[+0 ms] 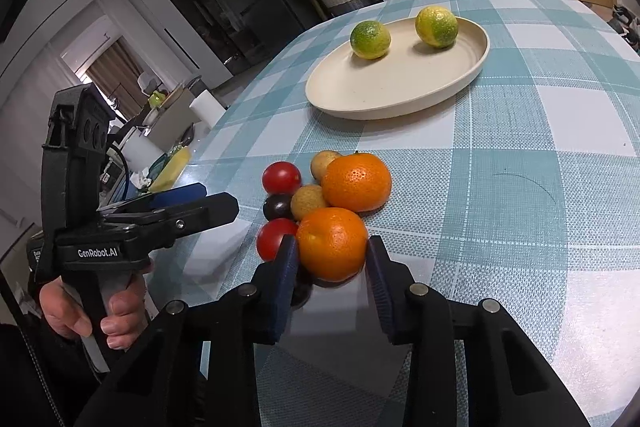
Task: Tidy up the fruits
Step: 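Grasp an orange with the right tool, then grasp the second orange with the left tool while the right tool holds its orange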
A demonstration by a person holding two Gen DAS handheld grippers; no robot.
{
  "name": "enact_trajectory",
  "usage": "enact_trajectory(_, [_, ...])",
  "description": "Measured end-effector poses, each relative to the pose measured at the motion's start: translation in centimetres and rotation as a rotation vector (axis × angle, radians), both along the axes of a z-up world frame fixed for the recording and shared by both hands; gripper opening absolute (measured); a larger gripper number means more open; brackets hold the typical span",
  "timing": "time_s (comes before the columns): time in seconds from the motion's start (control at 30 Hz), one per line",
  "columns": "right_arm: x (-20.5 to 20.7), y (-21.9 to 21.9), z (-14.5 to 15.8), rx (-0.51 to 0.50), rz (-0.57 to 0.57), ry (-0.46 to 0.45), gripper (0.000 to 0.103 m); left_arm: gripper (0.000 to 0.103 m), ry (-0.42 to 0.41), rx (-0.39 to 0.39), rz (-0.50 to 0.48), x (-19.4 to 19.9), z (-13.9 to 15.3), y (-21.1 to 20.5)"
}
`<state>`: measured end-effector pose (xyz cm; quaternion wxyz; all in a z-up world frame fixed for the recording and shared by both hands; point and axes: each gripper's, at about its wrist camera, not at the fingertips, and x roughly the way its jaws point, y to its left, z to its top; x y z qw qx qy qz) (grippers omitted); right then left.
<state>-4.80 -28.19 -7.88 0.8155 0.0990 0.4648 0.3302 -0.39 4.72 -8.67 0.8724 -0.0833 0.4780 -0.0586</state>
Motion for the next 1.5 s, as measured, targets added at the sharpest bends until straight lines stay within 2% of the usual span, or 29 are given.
enact_trajectory(0.57, [-0.6, -1.4, 0.1, 0.038, -0.013, 0.004, 0.035, 0.102, -0.018, 0.001, -0.020, 0.4, 1.0, -0.5])
enact_trajectory(0.7, [-0.9, -1.8, 0.1, 0.038, -0.016, 0.005, 0.035, 0.101, -0.029, -0.086, -0.089, 0.3, 1.7, -1.0])
enact_trajectory(0.73, [-0.9, -2.0, 0.0, 0.042, -0.016, 0.007, 0.035, 0.101, -0.030, -0.085, -0.102, 0.4, 1.9, -1.3])
enact_trajectory(1.1, [-1.9, -3.9, 0.0, 0.052, -0.031, 0.002, 0.035, 0.101, -0.073, 0.002, -0.287, 1.2, 3.3, -7.8])
enact_trajectory(1.27, [-2.2, -5.2, 0.0, 0.052, -0.060, -0.002, 0.035, 0.101, -0.046, 0.037, -0.345, 2.1, 3.1, -10.0])
enact_trajectory(1.5, [-3.2, -7.4, -0.1, 0.066, -0.100, -0.006, 0.035, 0.101, -0.008, 0.079, -0.376, 3.3, 2.1, -11.9])
